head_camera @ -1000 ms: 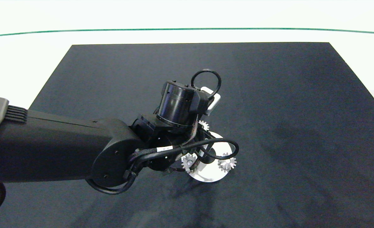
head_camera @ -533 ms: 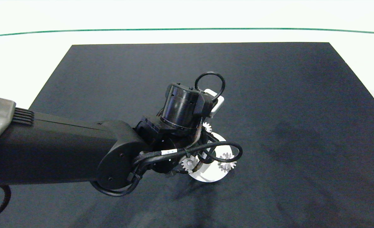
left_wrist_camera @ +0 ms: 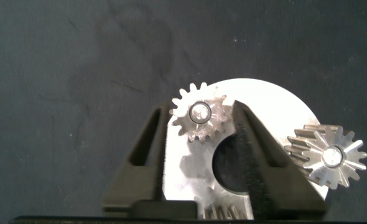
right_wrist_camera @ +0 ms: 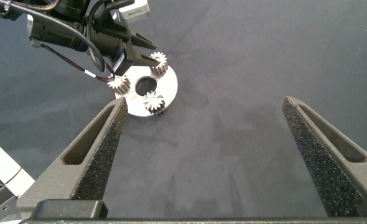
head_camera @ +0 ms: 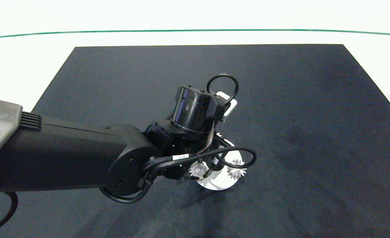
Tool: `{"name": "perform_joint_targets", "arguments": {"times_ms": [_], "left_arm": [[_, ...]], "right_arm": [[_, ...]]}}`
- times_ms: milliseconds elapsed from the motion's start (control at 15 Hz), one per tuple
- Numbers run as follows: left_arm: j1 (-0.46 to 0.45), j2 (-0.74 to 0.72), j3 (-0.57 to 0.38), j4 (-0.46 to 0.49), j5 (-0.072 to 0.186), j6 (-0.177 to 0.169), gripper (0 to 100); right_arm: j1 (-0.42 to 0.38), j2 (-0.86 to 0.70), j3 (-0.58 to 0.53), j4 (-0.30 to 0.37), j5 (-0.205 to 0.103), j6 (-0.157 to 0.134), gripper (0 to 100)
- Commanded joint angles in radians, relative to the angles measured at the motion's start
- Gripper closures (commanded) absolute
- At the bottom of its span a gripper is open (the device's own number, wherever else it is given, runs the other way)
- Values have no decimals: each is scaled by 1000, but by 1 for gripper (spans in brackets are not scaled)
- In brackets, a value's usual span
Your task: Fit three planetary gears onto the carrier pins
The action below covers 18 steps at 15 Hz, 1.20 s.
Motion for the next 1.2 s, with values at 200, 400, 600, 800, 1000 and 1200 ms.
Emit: {"name": "perform_joint_targets", "arguments": {"times_ms": [200,400,600,800,1000,1200], "left_arm": [[9,-19,10,0,2,1,87],[61,-148,75,3,2,3,0],[157,-360,205,3,2,21,0],[305,-625,354,5,2,43,0],[565,-892,479,5,4,115,0],[649,-1142,515,128,4,139,0]], "right_arm": [[1,0,0,1,-1,-1,0],[1,0,2,1,-1,-1,0],[-1,-4,0,1,-4,-1,0],[-30,-19,2,2,-38,-1,0],[-148,-81,78,4,-124,-3,0],[-358,-177,149,7,-176,-3,0]]}}
